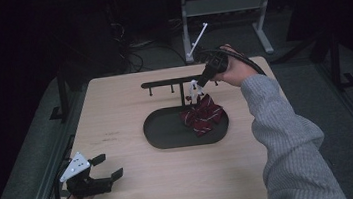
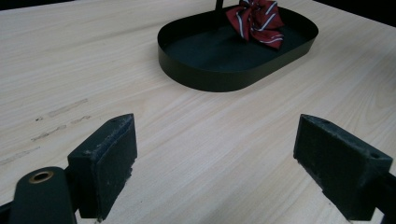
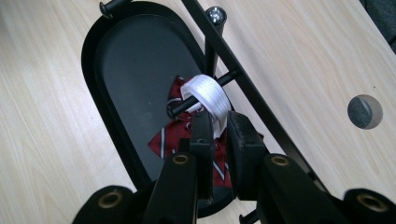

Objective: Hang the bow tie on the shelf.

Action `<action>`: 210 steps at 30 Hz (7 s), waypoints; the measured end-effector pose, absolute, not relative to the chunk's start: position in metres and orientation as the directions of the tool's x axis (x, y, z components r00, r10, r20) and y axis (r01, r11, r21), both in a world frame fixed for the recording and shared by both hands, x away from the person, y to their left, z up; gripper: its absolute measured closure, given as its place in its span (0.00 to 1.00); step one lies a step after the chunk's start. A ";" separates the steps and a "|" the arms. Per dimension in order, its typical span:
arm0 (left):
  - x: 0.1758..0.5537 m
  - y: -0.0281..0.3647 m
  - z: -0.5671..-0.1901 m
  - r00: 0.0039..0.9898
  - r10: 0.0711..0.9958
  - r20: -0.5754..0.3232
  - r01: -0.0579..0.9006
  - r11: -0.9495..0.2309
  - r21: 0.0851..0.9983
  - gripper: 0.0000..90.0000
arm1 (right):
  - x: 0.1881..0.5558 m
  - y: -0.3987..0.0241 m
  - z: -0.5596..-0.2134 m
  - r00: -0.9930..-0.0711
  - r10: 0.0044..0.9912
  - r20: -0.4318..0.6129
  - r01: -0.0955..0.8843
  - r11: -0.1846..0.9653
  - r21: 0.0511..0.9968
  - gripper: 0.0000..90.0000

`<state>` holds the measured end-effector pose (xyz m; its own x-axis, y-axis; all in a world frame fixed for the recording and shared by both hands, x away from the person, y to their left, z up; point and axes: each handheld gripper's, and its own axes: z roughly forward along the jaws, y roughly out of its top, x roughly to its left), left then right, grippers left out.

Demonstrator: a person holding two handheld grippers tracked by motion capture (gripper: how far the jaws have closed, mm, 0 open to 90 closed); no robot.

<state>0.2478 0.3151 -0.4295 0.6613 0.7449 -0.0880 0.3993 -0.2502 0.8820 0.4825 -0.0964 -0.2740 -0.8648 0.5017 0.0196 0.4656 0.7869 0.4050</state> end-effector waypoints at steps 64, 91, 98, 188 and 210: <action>0.246 0.315 -0.429 0.651 0.755 -0.074 0.401 -0.259 0.879 0.15 | 0.436 -0.137 -0.280 -0.869 0.488 0.079 0.465 0.753 0.465 0.73; 0.245 0.314 -0.429 0.652 0.755 -0.069 0.401 -0.267 0.876 0.15 | 0.415 -0.144 -0.290 -0.879 0.469 0.085 0.449 0.755 0.478 0.69; 0.245 0.314 -0.428 0.652 0.755 -0.067 0.401 -0.269 0.876 0.15 | 0.408 -0.146 -0.293 -0.881 0.465 0.088 0.446 0.754 0.482 0.68; 0.245 0.313 -0.430 0.652 0.756 -0.064 0.403 -0.274 0.873 0.15 | 0.345 -0.208 -0.382 -0.822 0.535 0.198 0.554 0.668 0.496 0.59; 0.245 0.310 -0.430 0.654 0.753 -0.064 0.402 -0.275 0.873 0.15 | 0.307 -0.214 -0.408 -0.813 0.547 0.197 0.560 0.644 0.521 0.56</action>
<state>0.2448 0.3103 -0.4302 0.6544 0.7534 -0.0643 0.4025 -0.2751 0.8731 0.3073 -0.2142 -0.4075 -0.8134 0.5474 0.1971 0.5599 0.6444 0.5208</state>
